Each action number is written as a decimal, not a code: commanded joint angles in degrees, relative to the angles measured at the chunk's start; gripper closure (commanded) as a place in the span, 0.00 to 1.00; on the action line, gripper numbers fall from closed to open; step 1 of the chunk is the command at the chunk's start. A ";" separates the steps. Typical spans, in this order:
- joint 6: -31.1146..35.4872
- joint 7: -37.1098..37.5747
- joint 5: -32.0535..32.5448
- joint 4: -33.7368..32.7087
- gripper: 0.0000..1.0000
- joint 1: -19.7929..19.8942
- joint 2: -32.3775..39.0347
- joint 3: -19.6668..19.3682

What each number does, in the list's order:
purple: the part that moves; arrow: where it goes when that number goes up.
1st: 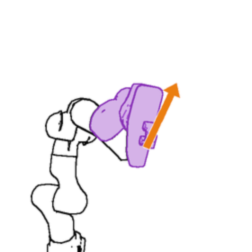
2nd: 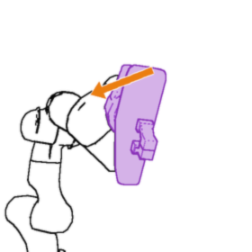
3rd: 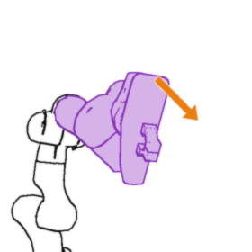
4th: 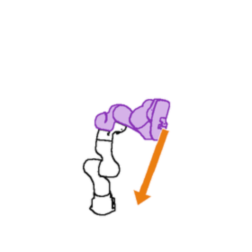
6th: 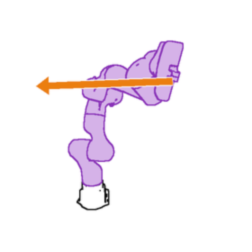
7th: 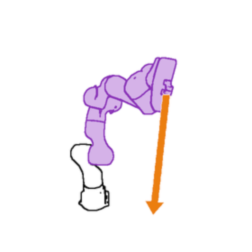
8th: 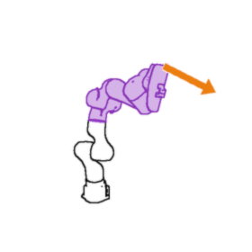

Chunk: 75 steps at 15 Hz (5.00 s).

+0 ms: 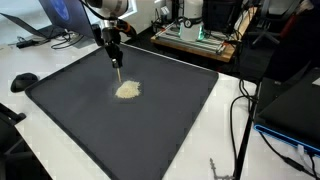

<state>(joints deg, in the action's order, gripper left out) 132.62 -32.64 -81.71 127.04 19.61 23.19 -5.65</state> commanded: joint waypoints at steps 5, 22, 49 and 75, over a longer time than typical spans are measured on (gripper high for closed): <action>0.78 -8.78 -17.76 5.55 0.97 -3.50 -0.99 -4.19; 12.10 -0.66 -2.53 5.16 0.97 -12.19 -7.52 -7.89; 8.52 70.58 118.26 -1.65 0.97 -83.08 -9.13 -49.92; -36.16 93.59 142.26 -30.09 0.97 -48.95 18.02 4.21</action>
<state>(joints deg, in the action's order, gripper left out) 101.28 60.21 57.59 102.99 -32.17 35.94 -4.84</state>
